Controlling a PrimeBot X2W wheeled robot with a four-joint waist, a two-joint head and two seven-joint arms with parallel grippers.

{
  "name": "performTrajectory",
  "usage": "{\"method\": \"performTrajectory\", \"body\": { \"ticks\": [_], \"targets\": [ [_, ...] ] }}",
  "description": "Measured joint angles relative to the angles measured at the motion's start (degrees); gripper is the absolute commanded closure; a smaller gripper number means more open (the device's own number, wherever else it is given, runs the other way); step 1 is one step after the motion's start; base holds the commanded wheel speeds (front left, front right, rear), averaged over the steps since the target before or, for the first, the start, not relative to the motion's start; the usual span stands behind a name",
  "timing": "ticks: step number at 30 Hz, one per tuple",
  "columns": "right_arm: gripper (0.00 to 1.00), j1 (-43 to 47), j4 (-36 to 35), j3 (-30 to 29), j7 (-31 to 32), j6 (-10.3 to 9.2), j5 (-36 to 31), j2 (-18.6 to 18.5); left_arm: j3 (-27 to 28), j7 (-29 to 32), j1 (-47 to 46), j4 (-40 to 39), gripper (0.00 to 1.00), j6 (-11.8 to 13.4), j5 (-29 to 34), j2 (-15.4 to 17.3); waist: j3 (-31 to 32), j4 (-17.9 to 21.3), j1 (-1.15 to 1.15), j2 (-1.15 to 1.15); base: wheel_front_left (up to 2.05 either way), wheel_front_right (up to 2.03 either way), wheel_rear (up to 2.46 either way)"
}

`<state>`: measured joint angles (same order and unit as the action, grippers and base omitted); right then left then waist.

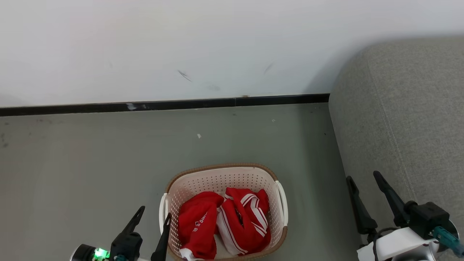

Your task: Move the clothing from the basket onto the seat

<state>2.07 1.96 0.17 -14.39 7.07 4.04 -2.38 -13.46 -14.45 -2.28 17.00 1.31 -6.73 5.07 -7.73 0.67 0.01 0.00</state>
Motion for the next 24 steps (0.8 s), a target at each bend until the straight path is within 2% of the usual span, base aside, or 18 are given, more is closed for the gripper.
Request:
{"method": "performTrajectory", "body": {
  "ticks": [15,24],
  "targets": [
    [0.00,0.99,-4.65,-2.65,-0.08,0.00,0.03,0.09,-5.19,0.02,-10.07,8.11,0.00,-1.05,3.80,-1.44,-8.14,2.44,0.00,0.00,0.00,0.00,0.00],
    [0.00,-2.86,-7.60,-2.37,-0.21,0.00,0.46,0.09,-7.17,0.10,-16.15,11.28,0.00,-1.54,6.91,-1.48,-14.10,4.26,0.00,0.00,0.00,0.00,0.00]
  ]
}}
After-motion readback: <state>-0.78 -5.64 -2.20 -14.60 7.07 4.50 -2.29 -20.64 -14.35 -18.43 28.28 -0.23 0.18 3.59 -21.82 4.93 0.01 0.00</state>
